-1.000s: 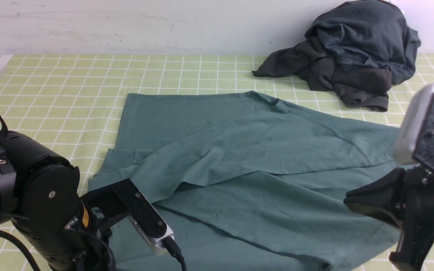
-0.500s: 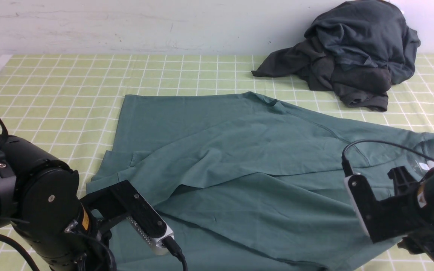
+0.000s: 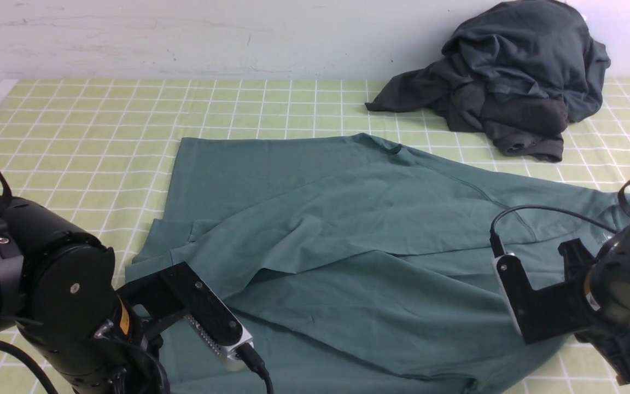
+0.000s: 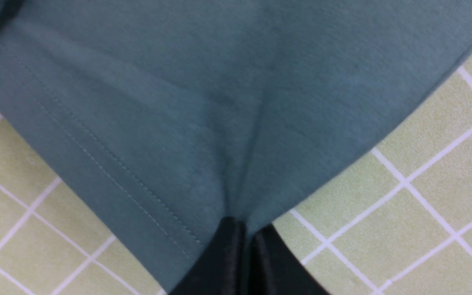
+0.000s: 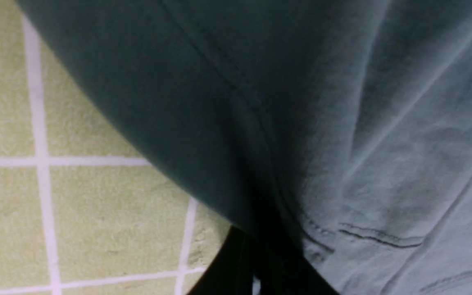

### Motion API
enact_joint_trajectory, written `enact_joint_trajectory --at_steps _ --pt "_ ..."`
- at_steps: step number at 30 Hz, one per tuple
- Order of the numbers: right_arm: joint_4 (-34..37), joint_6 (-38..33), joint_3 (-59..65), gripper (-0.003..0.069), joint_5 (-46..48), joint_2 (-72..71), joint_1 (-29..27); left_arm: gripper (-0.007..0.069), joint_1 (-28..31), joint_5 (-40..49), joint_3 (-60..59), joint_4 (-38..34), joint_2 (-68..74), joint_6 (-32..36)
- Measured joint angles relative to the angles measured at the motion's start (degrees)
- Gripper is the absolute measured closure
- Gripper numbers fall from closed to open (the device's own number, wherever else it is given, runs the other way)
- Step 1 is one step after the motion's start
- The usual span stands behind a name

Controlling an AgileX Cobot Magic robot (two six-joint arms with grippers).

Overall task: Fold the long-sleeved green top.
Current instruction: Use both arms simultaneously to clamp the lower edge of the clothing fabric, then use both arms to drag the lower edge of the fabric forward and fold it over the upper edge

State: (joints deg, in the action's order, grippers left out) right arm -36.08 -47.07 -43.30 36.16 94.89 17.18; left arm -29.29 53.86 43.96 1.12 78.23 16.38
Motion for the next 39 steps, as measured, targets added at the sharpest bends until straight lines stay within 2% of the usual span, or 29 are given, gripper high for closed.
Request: enact_joint_trajectory --at_steps 3,6,12,14,17,22,27,34,38,39 --pt "0.2 1.7 -0.3 0.0661 0.9 0.0 0.0 0.0625 0.0 0.0 0.0 0.0 0.0 -0.2" --pt "3.7 6.7 -1.3 0.0662 5.5 -1.0 0.0 0.0625 0.0 -0.1 0.0 0.5 -0.6 -1.7" --pt "8.2 11.4 -9.3 0.0662 14.9 -3.3 0.0 0.0625 0.7 -3.6 5.0 3.7 -2.2 -8.7" --pt "8.5 12.3 -11.5 0.0662 14.9 -3.3 -0.1 0.0625 1.4 -5.2 6.7 3.8 -2.2 -9.6" --pt "9.2 14.4 -18.6 0.0662 11.0 -2.0 -1.6 0.0625 5.7 -11.4 12.7 4.3 -0.9 -12.4" --pt "9.6 18.9 -30.5 0.0662 2.1 6.1 -6.7 0.0625 14.2 -19.4 26.4 4.3 9.7 -14.3" --pt "10.4 21.7 -40.8 0.0662 -0.8 16.3 -8.8 0.0625 17.9 -19.7 40.7 4.3 24.1 -14.5" --pt "11.0 27.5 -55.8 0.0656 -2.3 32.0 -10.5 0.0620 19.7 -11.0 70.7 4.3 50.3 -14.5" --pt "11.1 32.3 -60.1 0.0585 -1.5 36.7 -10.8 0.0548 20.9 -5.2 86.7 4.3 62.0 -14.5" --pt "11.1 32.6 -60.2 0.0585 -1.5 36.7 -10.8 0.0542 21.0 -4.9 86.7 4.3 62.6 -14.5"
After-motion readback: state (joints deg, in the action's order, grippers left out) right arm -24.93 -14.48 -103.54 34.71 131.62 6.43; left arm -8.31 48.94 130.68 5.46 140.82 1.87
